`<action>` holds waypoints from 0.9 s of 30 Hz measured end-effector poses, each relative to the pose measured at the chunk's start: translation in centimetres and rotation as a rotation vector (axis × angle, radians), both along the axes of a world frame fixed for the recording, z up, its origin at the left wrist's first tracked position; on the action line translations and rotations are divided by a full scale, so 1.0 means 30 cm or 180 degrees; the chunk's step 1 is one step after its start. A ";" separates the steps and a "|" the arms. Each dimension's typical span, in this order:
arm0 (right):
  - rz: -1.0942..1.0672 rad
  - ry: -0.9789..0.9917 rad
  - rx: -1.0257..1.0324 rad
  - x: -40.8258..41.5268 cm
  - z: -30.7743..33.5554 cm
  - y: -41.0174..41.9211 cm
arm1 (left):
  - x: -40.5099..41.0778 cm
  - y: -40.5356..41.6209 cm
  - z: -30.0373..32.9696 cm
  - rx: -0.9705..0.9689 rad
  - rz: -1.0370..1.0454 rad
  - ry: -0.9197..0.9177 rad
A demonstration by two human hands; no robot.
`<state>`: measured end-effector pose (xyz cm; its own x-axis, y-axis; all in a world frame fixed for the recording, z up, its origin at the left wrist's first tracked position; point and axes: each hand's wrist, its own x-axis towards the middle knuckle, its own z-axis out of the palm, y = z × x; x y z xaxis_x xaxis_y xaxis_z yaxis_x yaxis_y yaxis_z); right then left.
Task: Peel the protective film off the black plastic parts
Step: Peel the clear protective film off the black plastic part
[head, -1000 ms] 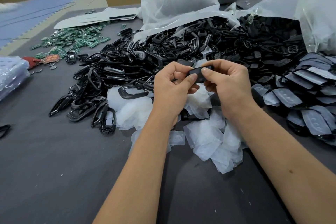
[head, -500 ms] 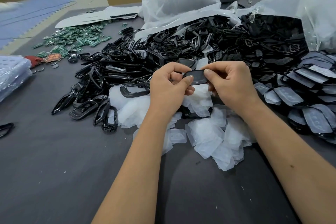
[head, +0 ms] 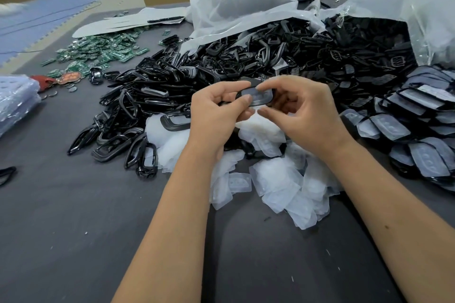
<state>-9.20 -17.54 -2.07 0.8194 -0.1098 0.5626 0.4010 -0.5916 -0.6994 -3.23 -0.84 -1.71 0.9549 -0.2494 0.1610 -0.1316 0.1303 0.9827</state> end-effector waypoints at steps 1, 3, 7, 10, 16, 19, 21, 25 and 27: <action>-0.0036 -0.0075 -0.0083 0.001 0.000 0.002 | 0.001 0.003 0.003 -0.0078 -0.0047 0.0125; -0.0107 -0.0218 -0.0104 0.005 0.001 0.005 | 0.002 0.005 0.007 -0.0202 -0.0064 0.0322; -0.0275 -0.0252 -0.0174 0.003 0.009 0.007 | -0.009 -0.013 0.013 -0.0496 -0.0060 0.0476; -0.0455 -0.0002 0.0422 0.011 0.014 0.021 | -0.019 -0.035 0.025 -0.1017 -0.0159 0.0747; -0.0024 0.0674 0.2171 0.008 0.027 0.037 | -0.037 -0.048 0.009 -0.0780 -0.0240 0.0583; 0.0169 0.0996 0.2469 0.009 0.025 0.029 | -0.034 -0.036 0.013 -0.0740 -0.0286 0.0551; 0.0369 0.1104 0.2689 0.012 0.028 0.023 | -0.036 -0.035 0.015 -0.0776 -0.0308 0.0561; 0.0600 0.1139 0.2748 0.009 0.031 0.006 | -0.033 -0.038 0.016 -0.0856 -0.0235 0.0630; 0.0430 0.1039 0.2655 0.010 0.025 0.001 | -0.033 -0.039 0.013 -0.0896 -0.0251 0.0709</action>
<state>-8.90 -17.51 -1.33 0.9597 -0.2690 0.0808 0.1367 0.1959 -0.9710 -4.21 -2.02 -1.32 0.9539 -0.2992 0.0242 0.1027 0.4010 0.9103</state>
